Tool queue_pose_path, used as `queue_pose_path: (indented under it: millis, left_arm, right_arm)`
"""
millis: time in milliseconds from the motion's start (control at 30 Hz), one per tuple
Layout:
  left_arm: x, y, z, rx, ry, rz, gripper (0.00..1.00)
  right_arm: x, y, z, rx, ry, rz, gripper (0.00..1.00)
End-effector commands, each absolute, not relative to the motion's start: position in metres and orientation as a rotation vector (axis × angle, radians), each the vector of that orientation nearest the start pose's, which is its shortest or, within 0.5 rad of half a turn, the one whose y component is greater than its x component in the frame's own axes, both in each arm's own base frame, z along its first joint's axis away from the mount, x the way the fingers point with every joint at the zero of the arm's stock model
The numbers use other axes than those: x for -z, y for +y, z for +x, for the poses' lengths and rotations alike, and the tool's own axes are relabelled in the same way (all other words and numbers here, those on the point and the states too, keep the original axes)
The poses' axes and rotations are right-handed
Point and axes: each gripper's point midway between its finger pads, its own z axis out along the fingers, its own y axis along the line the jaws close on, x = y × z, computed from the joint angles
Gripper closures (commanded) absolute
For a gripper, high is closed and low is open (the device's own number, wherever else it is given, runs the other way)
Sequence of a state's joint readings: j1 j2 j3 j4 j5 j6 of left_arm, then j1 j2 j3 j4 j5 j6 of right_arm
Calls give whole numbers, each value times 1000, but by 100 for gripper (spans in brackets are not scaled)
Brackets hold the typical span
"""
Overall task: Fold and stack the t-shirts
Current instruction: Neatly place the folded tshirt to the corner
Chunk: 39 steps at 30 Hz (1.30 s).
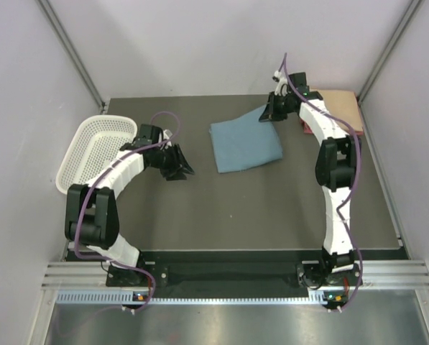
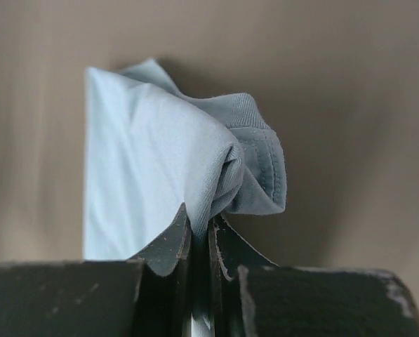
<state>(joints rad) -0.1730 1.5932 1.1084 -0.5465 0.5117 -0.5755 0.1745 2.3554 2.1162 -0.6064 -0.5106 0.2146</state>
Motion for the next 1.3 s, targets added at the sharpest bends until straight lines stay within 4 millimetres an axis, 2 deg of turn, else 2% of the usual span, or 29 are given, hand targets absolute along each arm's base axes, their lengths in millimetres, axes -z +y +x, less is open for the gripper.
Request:
queue_pose_path:
  millis: [0,33,67,100,300,367,567,667,733,767,900,933,1000,1067,1267]
  left_arm:
    - [-121,-165,325,947,2615,-318,53]
    - [-120,-164,324,945,2615,-319,53]
    - [-120,-164,325,946,2608,-315,53]
    - [-116,-164,321,947,2618,-322,53]
    - [-102,-163,313,947,2651,-327,53]
    - [-101,-165,312,964,2654,-323,53]
    - [-103,-172,316,1021,2631,-341,53]
    - [-100,-172,319,1022,2632,-346,54]
    - [-97,-173,321,1023,2635,-345,54]
    - [-96,-173,321,1024,2638,-346,54]
    - [-93,-174,322,1031,2640,-349,54]
    - [-93,-174,322,1033,2642,-351,54]
    - [-92,-174,322,1036,2640,-354,54]
    - [-91,-175,323,1038,2641,-360,54]
    - [-89,-177,327,1053,2641,-375,55]
  right_arm:
    - [-199,171,548,-581,2252,-308,100]
    - [-203,167,547,-551,2253,-316,100]
    - [-216,163,546,-517,2231,-328,100]
    - [-217,153,545,-453,2238,-345,100]
    - [-253,119,546,-228,2185,-392,100]
    - [-272,111,546,-168,2148,-383,100]
    - [-324,65,554,97,2027,-316,100]
    - [-343,51,558,166,1960,-289,100]
    - [-348,43,560,184,1936,-268,100]
    - [-362,42,561,178,1890,-257,100]
    - [-380,28,564,183,1831,-228,100]
    - [-391,23,565,188,1808,-216,100]
    - [-388,19,570,189,1821,-221,100]
    - [-395,16,572,190,1807,-225,100]
    - [-404,10,568,201,1793,-220,100]
